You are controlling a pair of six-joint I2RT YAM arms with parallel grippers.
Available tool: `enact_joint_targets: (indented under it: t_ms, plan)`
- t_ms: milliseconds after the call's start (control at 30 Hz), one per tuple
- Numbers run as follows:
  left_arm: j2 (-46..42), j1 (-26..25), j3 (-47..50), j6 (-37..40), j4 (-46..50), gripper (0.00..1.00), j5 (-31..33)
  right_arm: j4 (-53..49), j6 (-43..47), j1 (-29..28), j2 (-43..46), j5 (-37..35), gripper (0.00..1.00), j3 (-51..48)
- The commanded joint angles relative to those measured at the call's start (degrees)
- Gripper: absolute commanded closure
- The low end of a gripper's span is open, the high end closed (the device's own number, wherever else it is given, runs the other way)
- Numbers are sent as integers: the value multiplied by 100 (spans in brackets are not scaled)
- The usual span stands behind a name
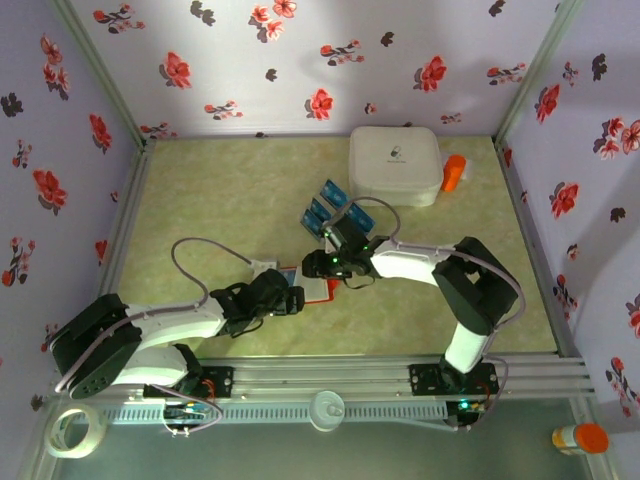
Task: Put the credit cards into the card holder
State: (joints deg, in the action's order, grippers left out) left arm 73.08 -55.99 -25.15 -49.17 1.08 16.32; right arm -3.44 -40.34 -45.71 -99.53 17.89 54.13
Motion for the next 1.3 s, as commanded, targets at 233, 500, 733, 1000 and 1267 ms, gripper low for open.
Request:
enact_joint_targets:
  t_ms: [233,500,733,1000,1267]
  plan:
    - [-261,-33,133,-23,191,1,152,645,-485,34,-359,496,47,75]
    - [-477,-35,157,-41,242,0,187,901,-709,-3,-269,716,47,109]
    - [-1046,-37,242,-99,527,0,402,944,-885,-197,0,670,44,114]
    - [-1998,98,412,-439,1472,0,894,941,-991,-451,-124,473,39,294]
    - [-2994,341,580,-627,2265,0,1074,1209,-1216,-612,-571,474,39,588]
